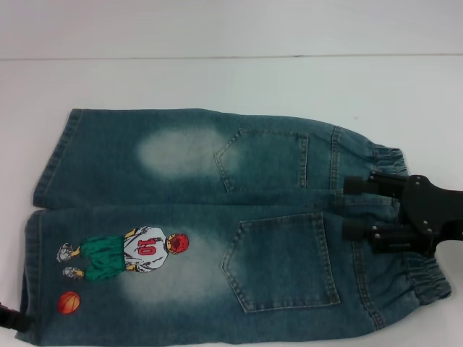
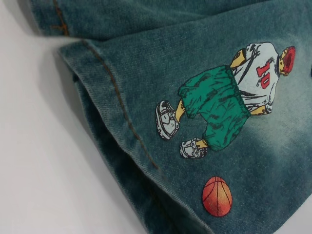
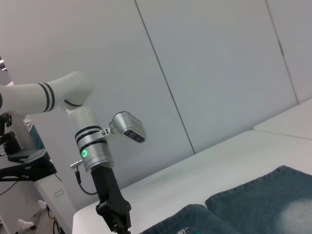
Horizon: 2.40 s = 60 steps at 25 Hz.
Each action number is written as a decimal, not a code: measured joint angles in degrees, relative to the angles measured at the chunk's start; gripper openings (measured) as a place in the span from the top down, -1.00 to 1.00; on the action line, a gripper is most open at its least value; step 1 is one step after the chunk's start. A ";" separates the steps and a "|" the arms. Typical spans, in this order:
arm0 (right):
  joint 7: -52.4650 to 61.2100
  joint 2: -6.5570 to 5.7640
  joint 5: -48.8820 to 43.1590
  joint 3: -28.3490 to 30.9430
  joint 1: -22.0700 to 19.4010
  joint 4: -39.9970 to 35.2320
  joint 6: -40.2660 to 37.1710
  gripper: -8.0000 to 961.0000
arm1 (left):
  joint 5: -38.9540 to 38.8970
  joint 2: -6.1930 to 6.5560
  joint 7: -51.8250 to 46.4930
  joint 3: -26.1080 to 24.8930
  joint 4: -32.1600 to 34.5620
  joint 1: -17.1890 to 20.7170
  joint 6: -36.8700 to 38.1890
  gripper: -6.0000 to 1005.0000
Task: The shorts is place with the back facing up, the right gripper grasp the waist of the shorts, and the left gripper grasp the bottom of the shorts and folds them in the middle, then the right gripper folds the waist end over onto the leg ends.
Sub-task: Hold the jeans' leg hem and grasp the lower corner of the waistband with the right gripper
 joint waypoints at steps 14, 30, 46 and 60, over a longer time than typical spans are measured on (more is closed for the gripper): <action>0.07 0.02 0.07 0.09 -0.04 0.00 -0.01 -0.96 | 0.00 -0.53 -0.11 2.10 0.25 -0.03 -0.52 0.80; 0.15 -0.07 0.10 0.79 0.12 0.00 -0.01 -0.96 | 0.00 -0.48 -0.35 2.19 0.93 -0.69 -0.28 0.46; 0.27 -0.09 0.09 0.79 0.12 0.00 -0.01 -0.96 | 0.00 -0.18 -1.10 2.48 1.52 -0.91 -0.27 0.34; 0.28 -0.17 0.64 0.79 0.12 0.00 -0.55 -0.96 | 0.00 -0.35 -1.24 4.54 1.18 -0.96 0.37 -0.10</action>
